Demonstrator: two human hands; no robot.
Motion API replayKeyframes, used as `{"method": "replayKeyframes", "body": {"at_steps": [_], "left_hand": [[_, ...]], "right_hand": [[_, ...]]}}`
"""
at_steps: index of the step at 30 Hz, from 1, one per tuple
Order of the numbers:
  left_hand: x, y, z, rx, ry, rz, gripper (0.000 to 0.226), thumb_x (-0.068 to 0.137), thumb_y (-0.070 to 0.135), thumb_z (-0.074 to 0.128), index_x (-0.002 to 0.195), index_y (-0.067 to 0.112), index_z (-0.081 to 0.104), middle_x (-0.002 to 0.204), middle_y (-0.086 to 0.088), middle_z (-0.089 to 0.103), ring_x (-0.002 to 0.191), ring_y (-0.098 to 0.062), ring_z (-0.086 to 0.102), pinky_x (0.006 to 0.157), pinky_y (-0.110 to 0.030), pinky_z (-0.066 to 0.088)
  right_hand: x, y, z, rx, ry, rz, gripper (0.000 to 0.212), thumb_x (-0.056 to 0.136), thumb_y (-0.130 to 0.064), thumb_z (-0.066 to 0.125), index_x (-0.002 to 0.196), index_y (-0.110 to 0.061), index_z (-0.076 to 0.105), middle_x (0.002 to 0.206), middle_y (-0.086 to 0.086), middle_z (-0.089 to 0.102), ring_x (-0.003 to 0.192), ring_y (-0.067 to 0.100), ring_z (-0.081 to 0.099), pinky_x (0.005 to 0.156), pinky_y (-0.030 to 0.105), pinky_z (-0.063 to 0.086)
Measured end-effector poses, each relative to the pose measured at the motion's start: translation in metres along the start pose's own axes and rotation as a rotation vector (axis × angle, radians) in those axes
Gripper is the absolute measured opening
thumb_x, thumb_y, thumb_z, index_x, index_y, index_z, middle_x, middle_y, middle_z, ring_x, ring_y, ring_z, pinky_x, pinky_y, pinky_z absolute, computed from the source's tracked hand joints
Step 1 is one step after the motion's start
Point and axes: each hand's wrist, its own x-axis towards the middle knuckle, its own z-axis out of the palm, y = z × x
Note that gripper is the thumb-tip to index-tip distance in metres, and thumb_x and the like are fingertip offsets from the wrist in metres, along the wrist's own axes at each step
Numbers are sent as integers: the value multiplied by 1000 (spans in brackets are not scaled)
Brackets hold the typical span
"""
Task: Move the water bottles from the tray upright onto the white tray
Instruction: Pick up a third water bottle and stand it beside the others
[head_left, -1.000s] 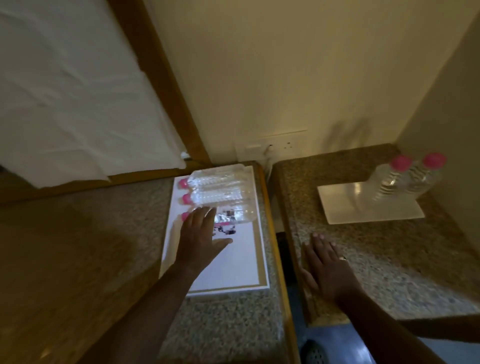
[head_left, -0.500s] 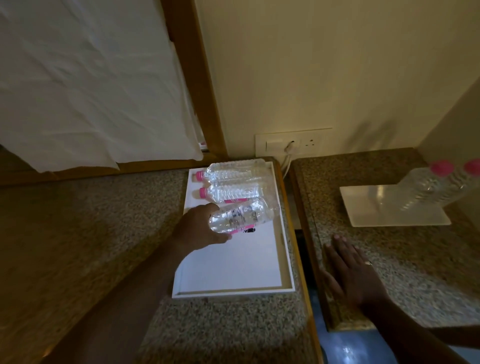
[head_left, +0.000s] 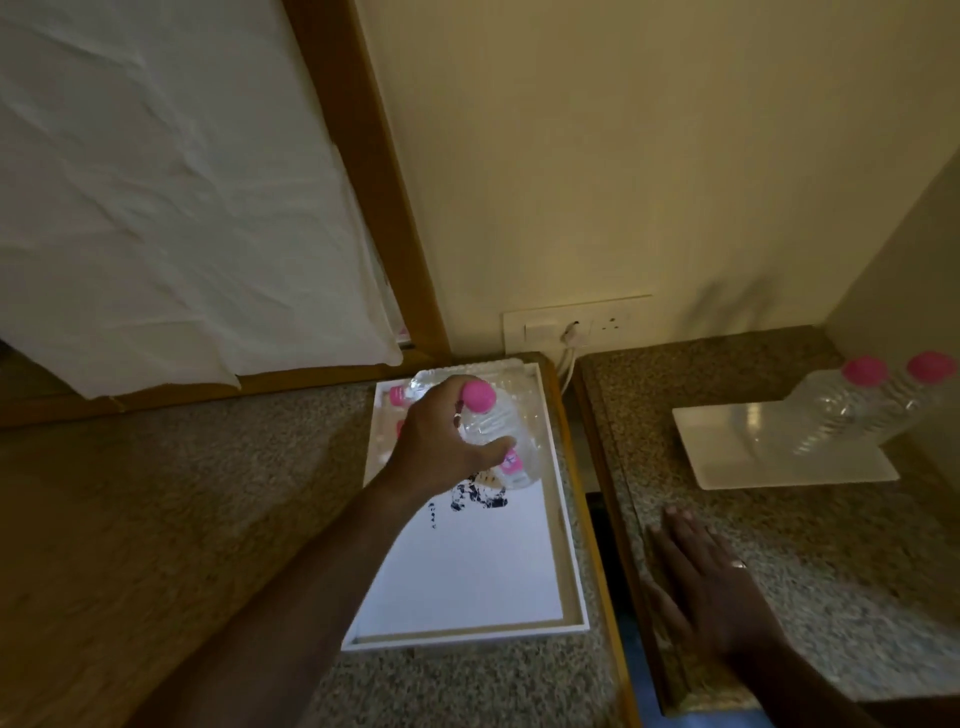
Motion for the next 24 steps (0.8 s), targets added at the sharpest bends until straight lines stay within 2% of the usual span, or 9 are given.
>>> {"method": "replayKeyframes", "body": {"at_steps": [3, 6, 8, 12, 14, 18, 20, 22, 24], "left_hand": [[1, -1, 21, 1, -16, -49, 74, 61, 50, 85, 122, 41, 45, 118, 12, 59, 108, -13, 58, 82, -19, 51], [1, 3, 36, 7, -36, -64, 80, 62, 51, 86, 129, 32, 47, 126, 4, 62, 113, -17, 60, 90, -31, 56], [2, 7, 41, 29, -1, -69, 77, 61, 49, 87, 125, 29, 50, 122, 3, 63, 111, -18, 61, 90, -36, 56], [2, 17, 39, 67, 50, -58, 69, 60, 50, 88, 116, 31, 52, 110, 12, 61, 104, -13, 58, 82, -27, 48], [3, 29, 36, 55, 54, -38, 66, 58, 52, 88, 111, 34, 53, 106, 12, 63, 102, -14, 61, 78, -26, 50], [15, 70, 39, -8, 83, 47, 64, 50, 63, 84, 103, 37, 59, 96, 12, 70, 93, -11, 67, 76, -36, 58], [25, 92, 50, -54, 90, 96, 60, 52, 58, 86, 102, 42, 59, 95, 15, 70, 91, -6, 67, 76, -34, 57], [34, 111, 66, -84, 88, 125, 61, 54, 53, 88, 106, 39, 60, 95, 17, 71, 88, 0, 68, 74, -27, 57], [44, 124, 90, -91, 78, 134, 61, 54, 50, 89, 106, 33, 61, 93, 16, 72, 84, 1, 68, 72, -26, 57]], "right_hand": [[0, 0, 0, 11, 17, -7, 69, 98, -58, 29, 141, -9, 50, 153, 20, 38, 141, 38, 34, 110, 58, 34], [-1, 2, 1, 21, 29, -19, 65, 95, -53, 39, 143, -10, 48, 155, 18, 35, 143, 35, 31, 113, 54, 30], [-2, 4, 1, 24, 35, -23, 66, 94, -51, 43, 145, -10, 46, 155, 18, 33, 144, 35, 30, 115, 54, 28], [-3, 3, -1, 36, 34, -36, 66, 94, -50, 43, 144, -7, 45, 154, 21, 35, 142, 38, 32, 116, 50, 23], [-4, 4, -2, 51, 31, -23, 66, 95, -50, 43, 144, -5, 46, 153, 22, 35, 142, 39, 33, 115, 54, 28], [-13, 20, -8, 49, 26, 52, 71, 97, -57, 34, 144, -5, 45, 153, 23, 35, 141, 41, 33, 112, 61, 27], [-22, 37, -13, 38, 21, 98, 75, 98, -62, 27, 145, -7, 43, 153, 23, 34, 141, 41, 32, 112, 58, 24], [-29, 56, -18, 27, 14, 143, 81, 98, -69, 19, 146, -8, 42, 154, 21, 32, 142, 40, 30, 112, 55, 19], [-37, 79, -21, 37, 13, 195, 90, 94, -77, 13, 149, -10, 37, 157, 19, 23, 146, 38, 20, 115, 54, 13]]}}
